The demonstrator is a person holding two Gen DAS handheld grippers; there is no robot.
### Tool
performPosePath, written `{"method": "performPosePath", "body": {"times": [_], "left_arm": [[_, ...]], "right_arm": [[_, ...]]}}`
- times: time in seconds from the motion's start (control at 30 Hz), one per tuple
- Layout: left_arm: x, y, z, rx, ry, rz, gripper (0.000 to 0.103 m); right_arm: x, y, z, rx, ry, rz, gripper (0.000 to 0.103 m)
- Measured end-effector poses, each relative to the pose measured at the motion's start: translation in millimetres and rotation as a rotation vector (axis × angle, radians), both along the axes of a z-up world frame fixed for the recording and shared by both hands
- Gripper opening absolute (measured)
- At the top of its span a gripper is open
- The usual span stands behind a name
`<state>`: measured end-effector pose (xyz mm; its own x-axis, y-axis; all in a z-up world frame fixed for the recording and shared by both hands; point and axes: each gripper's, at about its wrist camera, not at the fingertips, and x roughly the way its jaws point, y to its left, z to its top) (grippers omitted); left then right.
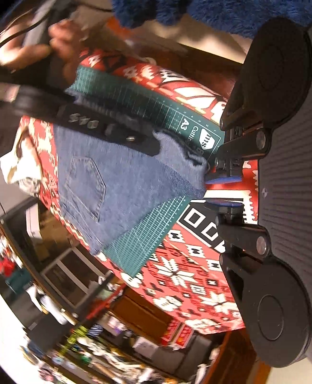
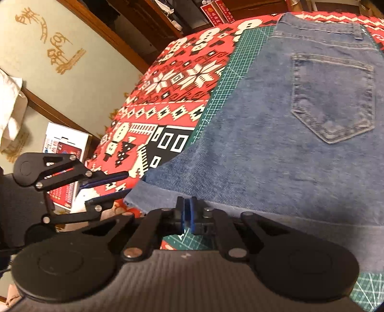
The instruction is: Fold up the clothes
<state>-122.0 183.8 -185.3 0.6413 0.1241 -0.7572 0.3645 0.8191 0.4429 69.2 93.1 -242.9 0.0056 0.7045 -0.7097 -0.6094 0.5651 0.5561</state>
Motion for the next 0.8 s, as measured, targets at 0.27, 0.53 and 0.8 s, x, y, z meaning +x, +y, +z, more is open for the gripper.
{"method": "performPosePath", "body": {"times": [0.27,0.53,0.8], "left_arm": [[6.7,21.4,7.4,-0.231,0.018,0.149,0.013],[18.4,47.7,4.8,-0.487,0.081,0.289,0.012],[36.5,86.6,-11.9,-0.797,0.219,0.499,0.011]], "right_arm": [[3.6,4.6,8.0,0.035,0.038,-0.019,0.005],[-5.4,20.6,-5.4,0.020,0.103,0.000,0.003],[9.1,-0.3,-3.5,0.072,0.183,-0.060,0.005]]}}
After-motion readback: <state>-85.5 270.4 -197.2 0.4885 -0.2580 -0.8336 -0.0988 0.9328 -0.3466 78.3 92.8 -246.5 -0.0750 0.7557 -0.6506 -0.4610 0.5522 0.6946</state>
